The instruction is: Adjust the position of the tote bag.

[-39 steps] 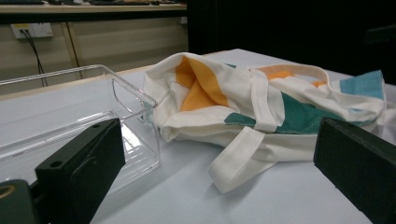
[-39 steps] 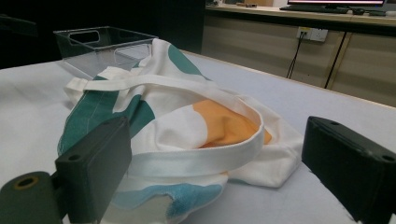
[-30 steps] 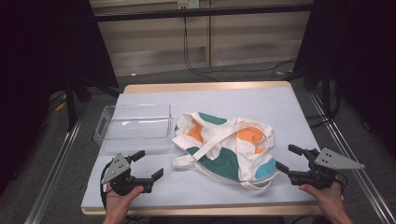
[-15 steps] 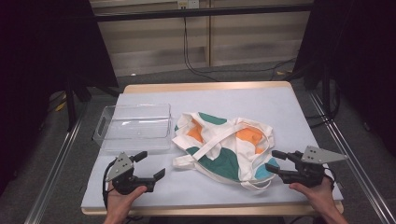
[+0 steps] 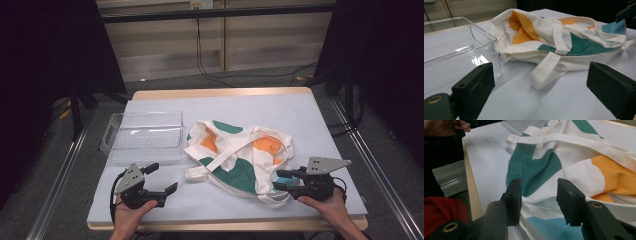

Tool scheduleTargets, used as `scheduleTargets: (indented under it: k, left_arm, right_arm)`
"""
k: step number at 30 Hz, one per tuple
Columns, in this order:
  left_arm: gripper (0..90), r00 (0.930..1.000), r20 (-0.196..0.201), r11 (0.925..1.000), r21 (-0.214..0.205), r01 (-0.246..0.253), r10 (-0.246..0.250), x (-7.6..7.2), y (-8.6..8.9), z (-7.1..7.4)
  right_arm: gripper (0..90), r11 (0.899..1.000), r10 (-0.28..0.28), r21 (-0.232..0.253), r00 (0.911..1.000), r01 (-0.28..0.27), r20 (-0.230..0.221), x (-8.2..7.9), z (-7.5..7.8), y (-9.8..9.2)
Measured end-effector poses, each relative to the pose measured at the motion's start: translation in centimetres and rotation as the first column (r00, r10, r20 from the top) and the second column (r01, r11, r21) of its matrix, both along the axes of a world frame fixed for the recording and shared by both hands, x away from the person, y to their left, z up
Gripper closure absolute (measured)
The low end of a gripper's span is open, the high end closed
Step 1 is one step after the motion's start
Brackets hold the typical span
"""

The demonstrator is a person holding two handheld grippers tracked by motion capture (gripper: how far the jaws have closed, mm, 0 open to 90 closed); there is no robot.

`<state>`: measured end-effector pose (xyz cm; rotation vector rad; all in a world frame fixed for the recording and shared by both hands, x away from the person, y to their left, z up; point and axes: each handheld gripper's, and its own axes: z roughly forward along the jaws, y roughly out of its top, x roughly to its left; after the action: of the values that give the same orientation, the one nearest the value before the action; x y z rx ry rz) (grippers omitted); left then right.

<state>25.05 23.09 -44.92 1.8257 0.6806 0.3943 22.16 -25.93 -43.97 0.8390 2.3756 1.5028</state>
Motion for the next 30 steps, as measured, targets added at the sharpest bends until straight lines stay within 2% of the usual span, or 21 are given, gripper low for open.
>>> scheduleTargets:
  k: [3, 4, 8, 14, 15, 17, 21, 23, 27, 30]
  left_arm:
    - [7.9, 1.0, 0.004, 0.9998, 0.018, -0.004, 0.004, -0.2, 0.1, 0.1]
    - [7.9, 1.0, 0.002, 1.0, 0.0, 0.006, -0.006, -0.2, 0.1, 0.0]
    - [7.9, 1.0, 0.002, 0.9998, 0.019, -0.006, 0.006, -0.2, 0.3, 0.1]
    - [8.8, 0.9999, -0.013, 0.9999, 0.009, -0.004, 0.004, 0.1, 0.5, 0.1]
    - [8.8, 0.9998, -0.011, 0.9997, 0.021, -0.015, 0.015, 0.0, 0.5, 0.2]
    - [8.8, 1.0, -0.003, 0.9999, 0.016, -0.002, 0.002, -0.1, 0.4, 0.2]
    - [8.8, 1.0, -0.009, 0.9997, 0.026, -0.001, 0.002, -0.1, 0.4, 0.1]
    - [8.7, 0.9999, -0.009, 0.9999, 0.01, 0.008, -0.008, 0.0, 0.3, 0.0]
    - [8.7, 0.9999, -0.01, 0.9998, 0.017, 0.003, -0.003, 0.0, 0.4, 0.1]
    - [8.7, 1.0, -0.009, 0.9998, 0.018, 0.001, -0.001, 0.0, 0.4, 0.1]
  right_arm:
    - [56.9, 1.0, 0.016, -0.018, 0.9999, -0.016, -0.004, -0.1, 0.2, 0.5]
    - [56.9, 1.0, 0.023, -0.02, 0.9997, -0.023, -0.005, 0.0, 0.2, 0.7]
    - [57.2, 0.998, 0.061, -0.031, 0.998, -0.062, -0.016, 0.2, 0.4, 1.8]
    - [61.1, 0.994, 0.103, -0.037, 0.9929, -0.105, -0.059, 0.8, 0.2, 2.6]
    - [61.3, 0.992, 0.109, -0.049, 0.992, -0.113, -0.063, 0.8, 0.2, 2.8]
    - [61.3, 0.989, 0.127, -0.065, 0.9893, -0.132, -0.071, 1.0, 0.4, 3.4]
    - [60.3, 0.985, 0.152, -0.068, 0.9853, -0.157, -0.078, 1.3, 0.6, 4.2]
    - [57.8, 0.978, 0.191, -0.072, 0.978, -0.197, -0.083, 2.0, 0.7, 5.1]
    - [57.2, 0.97, 0.212, -0.099, 0.9713, -0.223, -0.108, 2.9, 0.9, 6.6]
    - [56.8, 0.969, 0.21, -0.109, 0.9701, -0.223, -0.121, 3.2, 0.9, 7.3]
